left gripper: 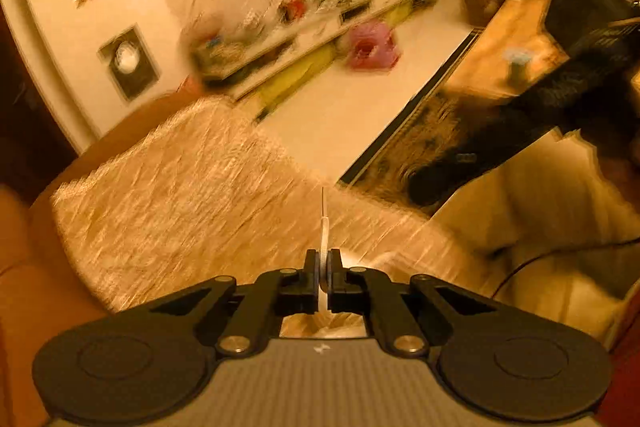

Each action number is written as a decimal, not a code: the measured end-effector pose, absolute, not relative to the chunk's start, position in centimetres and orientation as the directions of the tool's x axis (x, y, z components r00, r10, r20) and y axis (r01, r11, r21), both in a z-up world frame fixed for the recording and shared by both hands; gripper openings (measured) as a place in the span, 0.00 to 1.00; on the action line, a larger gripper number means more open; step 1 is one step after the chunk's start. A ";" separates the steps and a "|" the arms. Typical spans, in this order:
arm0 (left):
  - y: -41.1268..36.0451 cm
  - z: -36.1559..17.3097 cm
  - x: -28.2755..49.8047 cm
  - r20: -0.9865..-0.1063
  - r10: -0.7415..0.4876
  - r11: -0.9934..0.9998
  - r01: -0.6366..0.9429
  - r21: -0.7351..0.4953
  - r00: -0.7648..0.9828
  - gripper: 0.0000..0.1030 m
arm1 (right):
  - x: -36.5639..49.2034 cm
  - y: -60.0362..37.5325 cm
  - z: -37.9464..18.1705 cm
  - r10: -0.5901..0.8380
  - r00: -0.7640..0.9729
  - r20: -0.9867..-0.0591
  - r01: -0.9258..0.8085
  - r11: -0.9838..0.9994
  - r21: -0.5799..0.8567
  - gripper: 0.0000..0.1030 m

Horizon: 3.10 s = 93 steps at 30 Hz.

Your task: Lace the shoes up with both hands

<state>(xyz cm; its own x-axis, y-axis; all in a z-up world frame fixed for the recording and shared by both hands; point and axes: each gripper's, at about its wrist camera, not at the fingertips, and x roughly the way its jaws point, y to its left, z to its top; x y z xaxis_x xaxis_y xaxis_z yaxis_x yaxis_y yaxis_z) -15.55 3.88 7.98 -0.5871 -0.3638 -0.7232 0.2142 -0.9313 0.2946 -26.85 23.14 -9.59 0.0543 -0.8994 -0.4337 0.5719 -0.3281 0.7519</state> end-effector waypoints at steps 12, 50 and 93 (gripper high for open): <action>0.5 6.8 -14.8 -0.783 -0.368 -0.924 0.291 0.248 -0.501 0.03 | -22.3 18.2 -10.0 -0.732 0.052 -0.680 0.828 -0.350 0.439 0.40; -0.3 -0.6 -17.4 -0.832 -0.032 -0.937 0.306 -0.168 -0.554 0.03 | -21.4 14.5 -8.6 -0.465 0.158 -0.871 0.969 0.245 0.045 0.17; 2.0 -0.2 -23.9 -0.962 0.094 -0.910 -0.413 0.021 -0.257 0.03 | -17.3 17.7 -8.9 -0.657 -0.128 -0.743 0.794 0.381 -0.474 0.09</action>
<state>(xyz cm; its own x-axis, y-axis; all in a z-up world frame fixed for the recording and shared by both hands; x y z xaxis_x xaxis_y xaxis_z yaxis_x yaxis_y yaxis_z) -23.90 1.99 -0.22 -0.2568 0.0945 -0.9618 -0.4134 -0.9103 0.0209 -17.28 17.74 -8.86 -0.1277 -0.6570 -0.7430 0.7938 0.3814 -0.4737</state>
